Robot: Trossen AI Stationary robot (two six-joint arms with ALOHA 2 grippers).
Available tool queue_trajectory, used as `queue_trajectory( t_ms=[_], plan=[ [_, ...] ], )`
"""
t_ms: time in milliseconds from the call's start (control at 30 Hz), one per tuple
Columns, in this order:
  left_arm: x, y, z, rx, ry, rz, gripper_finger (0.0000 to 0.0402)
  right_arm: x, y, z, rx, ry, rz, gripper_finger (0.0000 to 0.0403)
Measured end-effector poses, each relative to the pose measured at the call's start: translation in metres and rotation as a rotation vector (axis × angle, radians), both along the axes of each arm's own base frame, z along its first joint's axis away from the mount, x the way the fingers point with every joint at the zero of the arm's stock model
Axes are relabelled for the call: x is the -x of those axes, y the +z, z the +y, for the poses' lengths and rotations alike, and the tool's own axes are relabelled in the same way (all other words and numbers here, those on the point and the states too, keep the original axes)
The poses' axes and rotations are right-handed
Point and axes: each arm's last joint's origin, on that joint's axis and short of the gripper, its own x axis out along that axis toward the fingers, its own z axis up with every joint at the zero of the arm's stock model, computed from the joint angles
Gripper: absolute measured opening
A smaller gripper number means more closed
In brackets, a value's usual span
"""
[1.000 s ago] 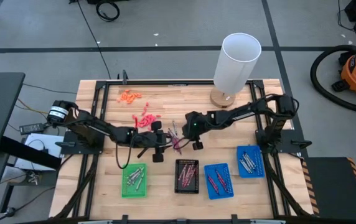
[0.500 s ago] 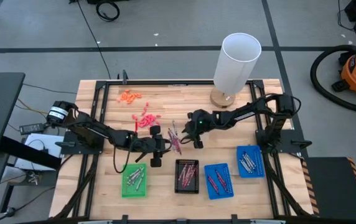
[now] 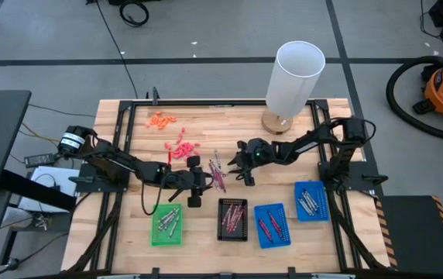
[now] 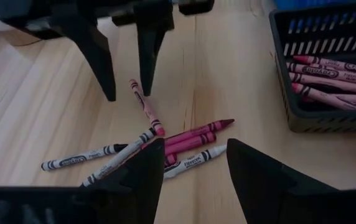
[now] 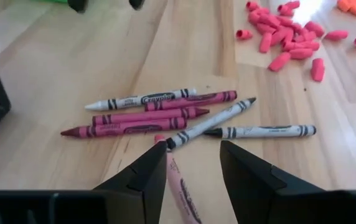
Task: Sort crayons
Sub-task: Put the pink crayon into the black bin
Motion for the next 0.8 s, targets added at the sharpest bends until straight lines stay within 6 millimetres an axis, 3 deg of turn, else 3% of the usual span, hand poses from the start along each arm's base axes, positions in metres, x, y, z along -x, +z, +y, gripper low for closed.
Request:
queue_trajectory(
  t_ms=[333,800],
  plan=[
    [-0.001,0.001,0.0,-0.002,-0.003,-0.01,0.0185,-0.004,-0.023,-0.002,-0.031,-0.022,0.045,0.0158],
    [0.0,0.0,0.0,-0.004,-0.004,-0.003,0.0185,0.0,-0.028,-0.006,-0.103,-0.045,0.116,0.0146]
  ],
)
